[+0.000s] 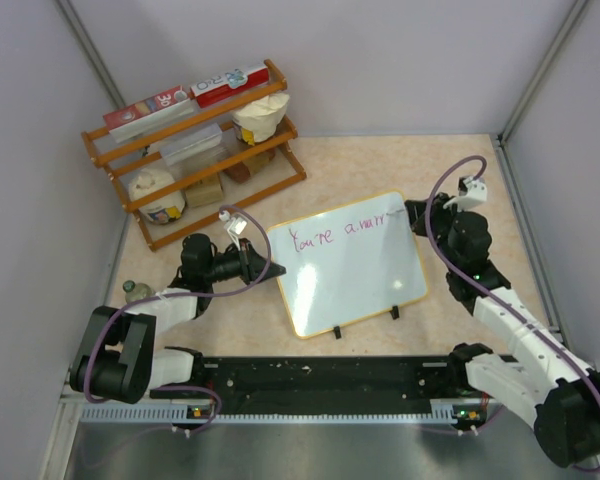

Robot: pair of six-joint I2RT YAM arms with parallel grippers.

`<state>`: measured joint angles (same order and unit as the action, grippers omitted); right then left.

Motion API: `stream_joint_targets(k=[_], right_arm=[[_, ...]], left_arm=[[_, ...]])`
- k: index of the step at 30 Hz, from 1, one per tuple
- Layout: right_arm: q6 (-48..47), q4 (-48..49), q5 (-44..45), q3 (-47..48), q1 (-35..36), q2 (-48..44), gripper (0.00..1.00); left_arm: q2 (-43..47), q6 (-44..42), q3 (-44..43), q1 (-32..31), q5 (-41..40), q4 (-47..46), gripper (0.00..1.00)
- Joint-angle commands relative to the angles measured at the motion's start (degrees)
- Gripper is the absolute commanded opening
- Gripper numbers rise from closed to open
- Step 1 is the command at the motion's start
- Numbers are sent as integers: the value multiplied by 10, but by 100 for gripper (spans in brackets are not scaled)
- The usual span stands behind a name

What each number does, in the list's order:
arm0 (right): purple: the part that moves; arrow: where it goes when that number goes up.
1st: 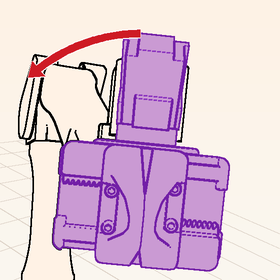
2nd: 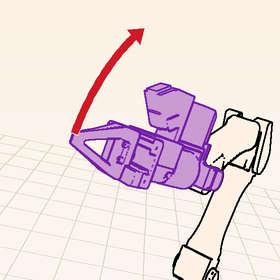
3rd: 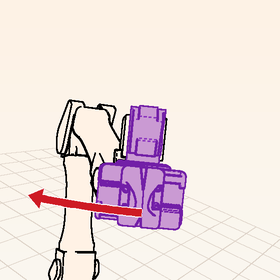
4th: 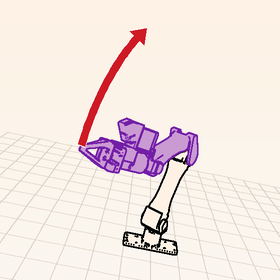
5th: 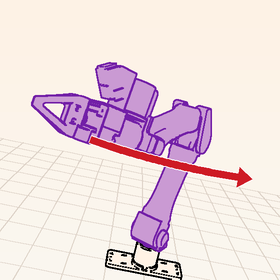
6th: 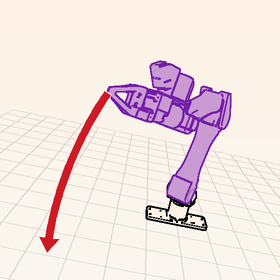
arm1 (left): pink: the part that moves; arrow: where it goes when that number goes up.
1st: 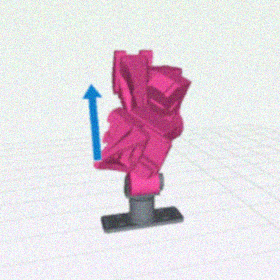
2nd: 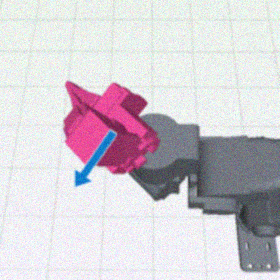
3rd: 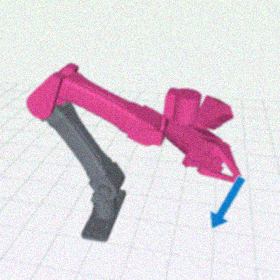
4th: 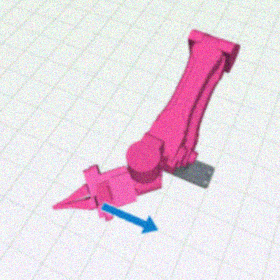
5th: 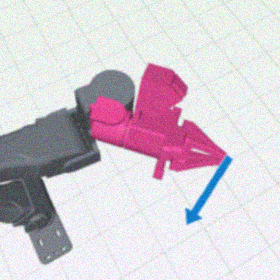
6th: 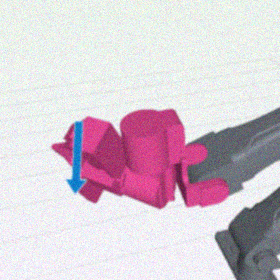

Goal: Write a sentence on the whiteboard

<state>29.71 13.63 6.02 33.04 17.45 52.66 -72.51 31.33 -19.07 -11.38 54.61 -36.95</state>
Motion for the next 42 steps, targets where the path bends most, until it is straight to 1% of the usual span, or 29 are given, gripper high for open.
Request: stream_joint_targets(k=[1,14,25,35,42], right_arm=[[0,16,2,-6,-4,2,0],[-7,-15,-6,-31,-4,-27,0],[-8,-10,-15,-41,-4,-38,0],[0,-7,-13,-11,-4,-70,0],[-6,7,-1,20,-4,-38,0]], left_arm=[[6,-47,-2,0,-24,-15,0],[5,-47,-1,0,-25,-15,0],[5,-47,-1,0,-26,-14,0],[6,-48,-1,0,-26,-14,0],[6,-49,-1,0,-26,-13,0]])
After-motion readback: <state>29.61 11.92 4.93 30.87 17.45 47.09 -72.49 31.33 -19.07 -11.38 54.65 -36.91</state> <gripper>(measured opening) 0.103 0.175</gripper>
